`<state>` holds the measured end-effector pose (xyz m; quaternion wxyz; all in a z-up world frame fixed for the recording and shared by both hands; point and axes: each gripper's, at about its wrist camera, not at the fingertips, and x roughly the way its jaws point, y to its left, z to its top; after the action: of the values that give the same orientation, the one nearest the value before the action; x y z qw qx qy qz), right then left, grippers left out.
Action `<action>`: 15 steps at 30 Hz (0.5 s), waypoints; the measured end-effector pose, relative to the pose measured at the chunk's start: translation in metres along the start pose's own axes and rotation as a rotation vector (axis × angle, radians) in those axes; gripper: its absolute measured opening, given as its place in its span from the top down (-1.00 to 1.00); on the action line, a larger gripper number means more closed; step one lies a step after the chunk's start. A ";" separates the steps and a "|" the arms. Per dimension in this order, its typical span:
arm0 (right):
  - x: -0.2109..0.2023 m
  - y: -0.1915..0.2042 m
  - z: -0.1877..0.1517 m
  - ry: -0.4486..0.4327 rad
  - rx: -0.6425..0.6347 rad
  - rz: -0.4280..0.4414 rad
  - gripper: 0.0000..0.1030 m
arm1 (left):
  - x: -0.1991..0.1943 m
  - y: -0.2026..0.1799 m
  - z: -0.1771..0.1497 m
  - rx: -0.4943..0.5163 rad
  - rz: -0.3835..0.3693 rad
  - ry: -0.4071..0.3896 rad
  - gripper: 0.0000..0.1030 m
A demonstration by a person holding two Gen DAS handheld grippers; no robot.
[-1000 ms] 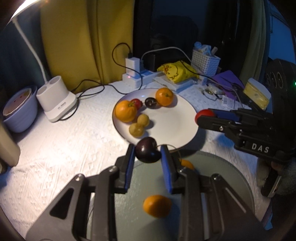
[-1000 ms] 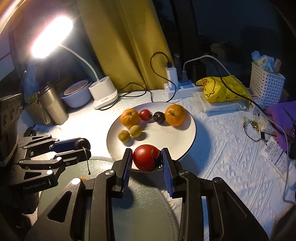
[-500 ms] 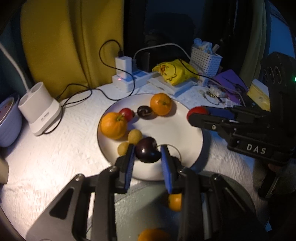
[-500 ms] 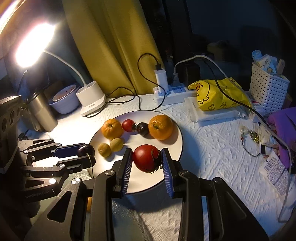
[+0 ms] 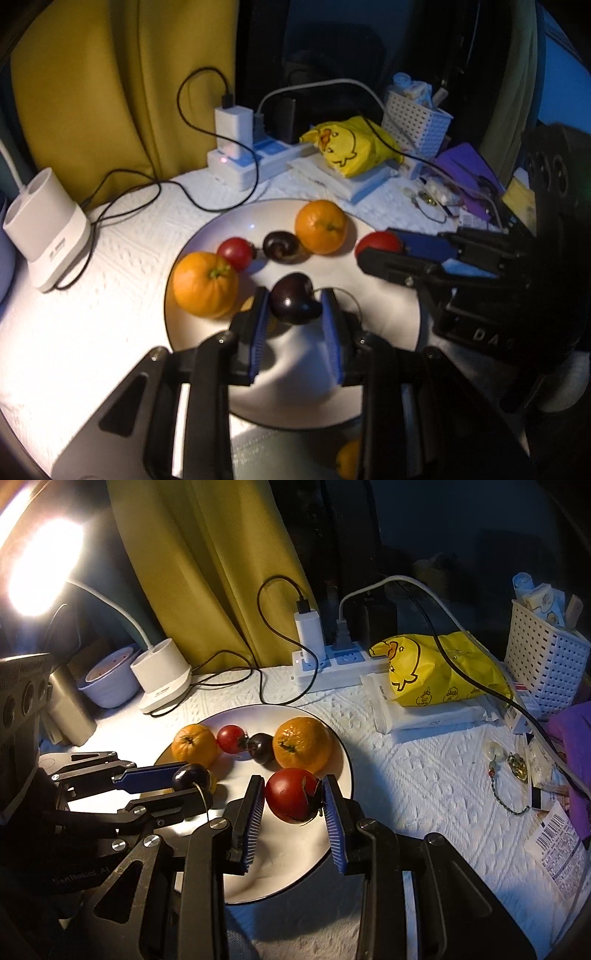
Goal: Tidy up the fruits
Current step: 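Open the right gripper to set the tomato down while the left gripper releases the cherry on the plate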
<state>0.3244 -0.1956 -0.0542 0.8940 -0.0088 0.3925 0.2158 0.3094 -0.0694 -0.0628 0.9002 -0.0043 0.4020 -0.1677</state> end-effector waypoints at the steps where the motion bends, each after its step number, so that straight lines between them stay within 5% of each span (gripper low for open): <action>1: 0.002 -0.001 0.000 0.001 0.002 -0.001 0.34 | 0.000 0.000 0.002 0.000 -0.001 -0.005 0.44; 15: 0.007 -0.004 0.000 0.005 0.016 -0.019 0.34 | 0.009 -0.001 0.007 -0.004 -0.005 0.037 0.42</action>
<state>0.3304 -0.1968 -0.0593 0.8951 -0.0060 0.3963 0.2041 0.3191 -0.0739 -0.0645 0.8921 -0.0038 0.4188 -0.1693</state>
